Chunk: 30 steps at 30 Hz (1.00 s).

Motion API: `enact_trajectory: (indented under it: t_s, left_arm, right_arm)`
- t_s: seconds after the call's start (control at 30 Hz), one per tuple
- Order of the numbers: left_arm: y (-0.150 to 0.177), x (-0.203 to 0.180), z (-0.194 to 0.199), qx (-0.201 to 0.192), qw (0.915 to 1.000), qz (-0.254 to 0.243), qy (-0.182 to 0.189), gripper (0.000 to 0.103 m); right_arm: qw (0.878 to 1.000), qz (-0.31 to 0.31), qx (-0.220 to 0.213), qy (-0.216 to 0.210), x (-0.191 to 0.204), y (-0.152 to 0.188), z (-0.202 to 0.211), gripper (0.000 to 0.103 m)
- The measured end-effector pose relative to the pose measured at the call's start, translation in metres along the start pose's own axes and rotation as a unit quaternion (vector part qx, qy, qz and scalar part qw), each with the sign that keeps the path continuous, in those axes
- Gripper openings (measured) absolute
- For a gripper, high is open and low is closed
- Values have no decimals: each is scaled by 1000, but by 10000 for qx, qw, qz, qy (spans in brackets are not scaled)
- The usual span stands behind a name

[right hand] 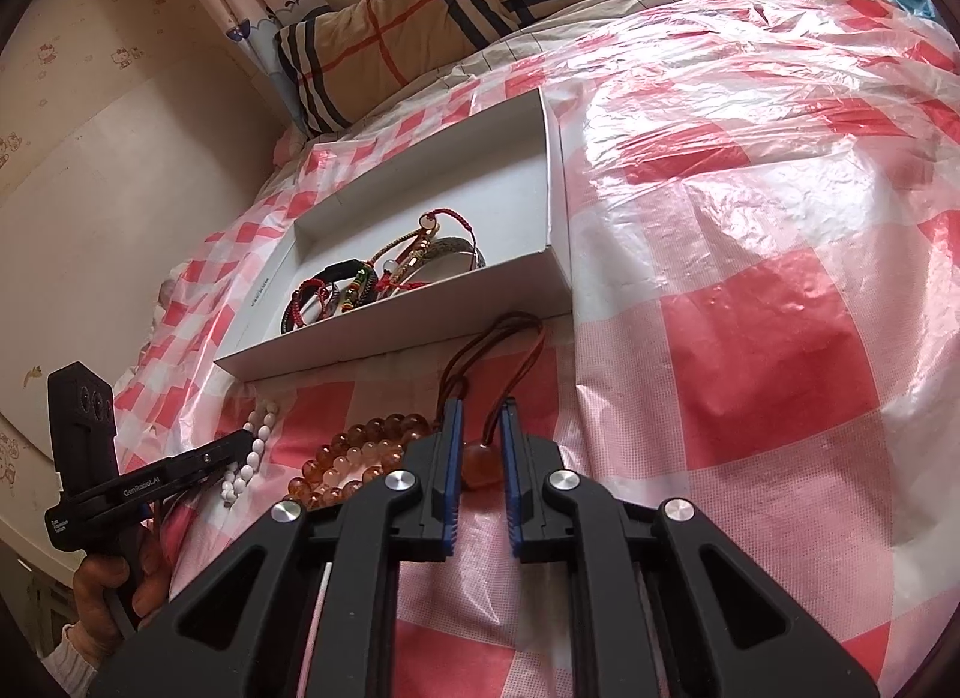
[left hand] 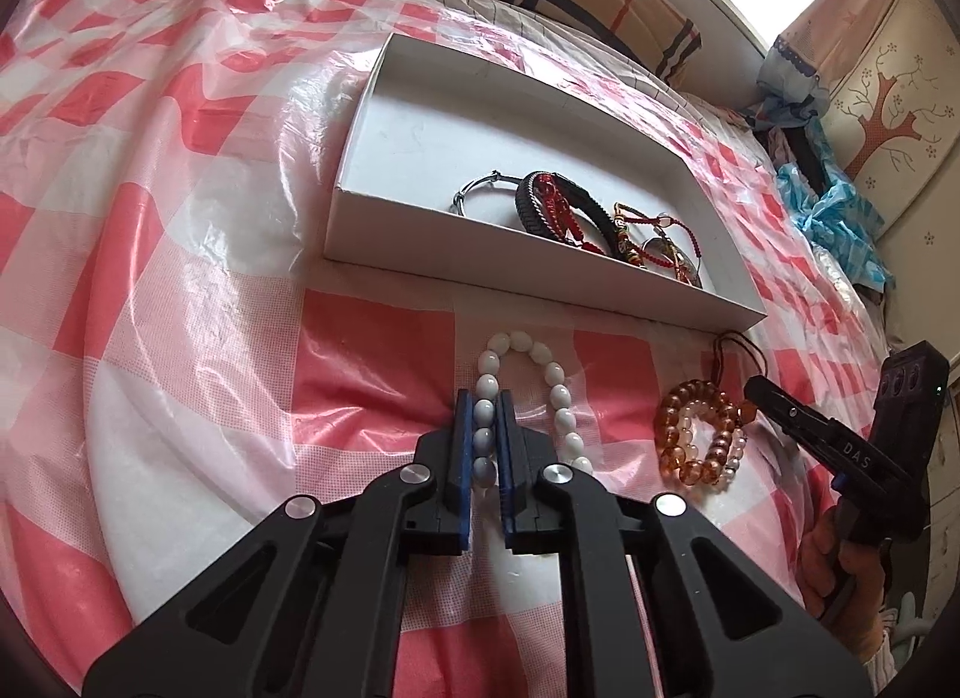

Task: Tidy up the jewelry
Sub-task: 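Grasp the white bead bracelet with the left gripper while the right grasps the brown cord necklace, then lower both held items into the white box and open both grippers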

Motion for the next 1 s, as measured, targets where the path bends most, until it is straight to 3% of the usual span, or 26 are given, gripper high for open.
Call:
enact_trajectory:
  t_s: [0.17, 0.53, 0.67, 0.7, 0.73, 0.8, 0.9, 0.97, 1.0]
  left_arm:
    - [-7, -8, 15, -85, 9995, -270, -147, 7]
    - [-40, -50, 53, -523, 9955, -790, 55, 7]
    - [-48, -58, 57, -612, 9944, -852, 135, 7]
    - [-50, -59, 58, -631, 9942, -856, 151, 7]
    - [-51, -59, 59, -644, 9941, -859, 165, 7]
    - [-52, -61, 59, -656, 9940, -860, 183, 7]
    - [-53, -62, 58, -662, 9939, -862, 194, 7]
    - [-55, -61, 58, -683, 9938, -853, 206, 7]
    - [-57, -62, 57, -698, 9937, -854, 208, 7]
  right_arm:
    - [9997, -53, -185, -124, 5, -2, 15, 5]
    - [9983, 10, -395, -418, 31, -12, 52, 5]
    - [9992, 276, -226, 171, 30, -17, 43, 6]
    - [9989, 300, -161, 327, 26, -17, 36, 11]
    - [9984, 294, -116, 466, 21, -17, 29, 27]
    - [9968, 350, -52, 718, 12, -17, 16, 39]
    - [9899, 479, 50, 1335, -3, -15, -8, 39]
    - [9898, 469, 55, 1345, -7, -14, -13, 32]
    - [9902, 505, 51, 1302, -6, -14, -12, 17]
Point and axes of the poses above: each gripper's, at about its wrist camera, not at the fingertips, and z roughly against the way its jaws point, x to its left, y to its underside, the point moved 4 cm from there along -z, roughly the way its jaws point, and after that the axes turned 14 degrees about -z, right-handed, at the moved point
